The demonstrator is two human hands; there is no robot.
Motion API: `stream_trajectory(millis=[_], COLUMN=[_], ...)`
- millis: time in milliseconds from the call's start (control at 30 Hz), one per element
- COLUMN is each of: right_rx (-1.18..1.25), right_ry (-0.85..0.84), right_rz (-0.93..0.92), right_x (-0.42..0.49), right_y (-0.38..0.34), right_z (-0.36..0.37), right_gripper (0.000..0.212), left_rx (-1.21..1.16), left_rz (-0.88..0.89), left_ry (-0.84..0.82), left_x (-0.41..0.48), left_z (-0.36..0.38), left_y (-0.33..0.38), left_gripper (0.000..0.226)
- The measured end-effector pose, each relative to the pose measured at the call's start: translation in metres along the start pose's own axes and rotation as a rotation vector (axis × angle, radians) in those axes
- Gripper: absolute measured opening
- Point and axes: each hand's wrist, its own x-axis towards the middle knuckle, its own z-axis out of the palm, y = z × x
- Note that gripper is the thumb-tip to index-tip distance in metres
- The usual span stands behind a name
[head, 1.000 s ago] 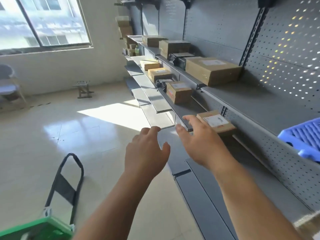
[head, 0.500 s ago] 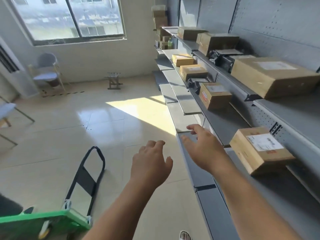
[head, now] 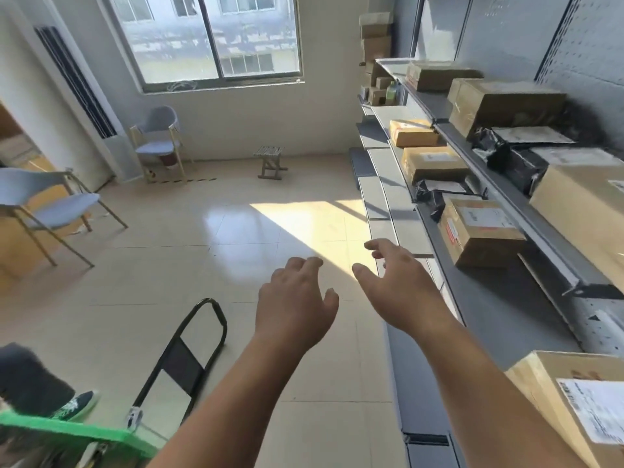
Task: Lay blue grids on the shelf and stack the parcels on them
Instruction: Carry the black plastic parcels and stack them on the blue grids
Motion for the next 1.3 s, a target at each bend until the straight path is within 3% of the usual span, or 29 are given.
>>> stream_trajectory(millis=[333,667,967,1300], right_rx=[-0.138,-0.282,-0.438,-0.467], right_ry=[0.028,0.213,0.433,0.675], right_rz=[0.004,0.166,0.360,0.447], right_x=[0.134,0.279,0.337,0.378], right_y=[0.007,-0.002,0.039,0.098], right_z=[0.013,-0.016,-0.072,-0.169], right_gripper=[0.048,0.050,0.044,0.041], left_rx=[-0.029,-0.109,-0.135,-0.121], left_rz=[-0.021,0.184,0.415,0.665], left_ry=[0.051,0.018,-0.061,-0.062], left_x=[0.156,0.345,0.442,0.498], left_z=[0.006,0.007,0.040,0.060], left_y=[-0.017,0.003,0.089,0.231], left_gripper=[0.052,0.050,0.049,0.052])
